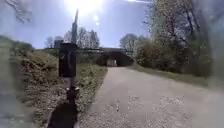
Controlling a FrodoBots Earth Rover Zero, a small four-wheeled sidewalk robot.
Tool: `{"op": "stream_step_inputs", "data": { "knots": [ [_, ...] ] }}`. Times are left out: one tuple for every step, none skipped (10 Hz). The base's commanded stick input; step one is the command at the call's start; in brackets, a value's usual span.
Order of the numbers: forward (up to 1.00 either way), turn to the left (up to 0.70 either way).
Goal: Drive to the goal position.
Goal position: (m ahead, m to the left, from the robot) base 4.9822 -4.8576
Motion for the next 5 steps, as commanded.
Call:
{"op": "stream_step_inputs", "data": {
  "knots": [
    [0.70, 0.00],
    [0.70, 0.00],
    [0.70, 0.00],
    [0.70, 0.00],
    [0.70, 0.00]
  ]
}}
